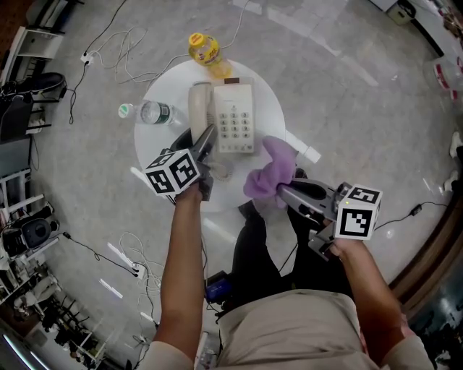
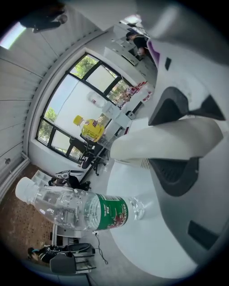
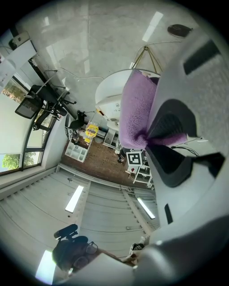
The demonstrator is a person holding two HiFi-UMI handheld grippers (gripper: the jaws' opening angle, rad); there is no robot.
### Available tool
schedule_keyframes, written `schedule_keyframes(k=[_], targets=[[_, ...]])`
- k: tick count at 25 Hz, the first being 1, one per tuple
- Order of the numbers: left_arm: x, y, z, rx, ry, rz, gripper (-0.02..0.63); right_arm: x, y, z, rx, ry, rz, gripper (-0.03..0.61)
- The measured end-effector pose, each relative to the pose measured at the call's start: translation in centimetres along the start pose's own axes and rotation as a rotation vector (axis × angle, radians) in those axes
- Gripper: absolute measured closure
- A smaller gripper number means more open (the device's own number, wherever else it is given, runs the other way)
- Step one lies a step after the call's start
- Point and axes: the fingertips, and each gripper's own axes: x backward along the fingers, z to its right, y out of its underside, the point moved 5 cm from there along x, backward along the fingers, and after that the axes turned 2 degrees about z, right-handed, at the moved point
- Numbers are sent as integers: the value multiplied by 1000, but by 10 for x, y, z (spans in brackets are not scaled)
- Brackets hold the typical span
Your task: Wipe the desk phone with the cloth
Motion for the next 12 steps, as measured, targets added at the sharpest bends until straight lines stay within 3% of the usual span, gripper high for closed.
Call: schedule_keyframes(k=[12], targets=[[-19,3,-4,-100,-78,-24,402,-6,5,6,-5,8,-10,541]])
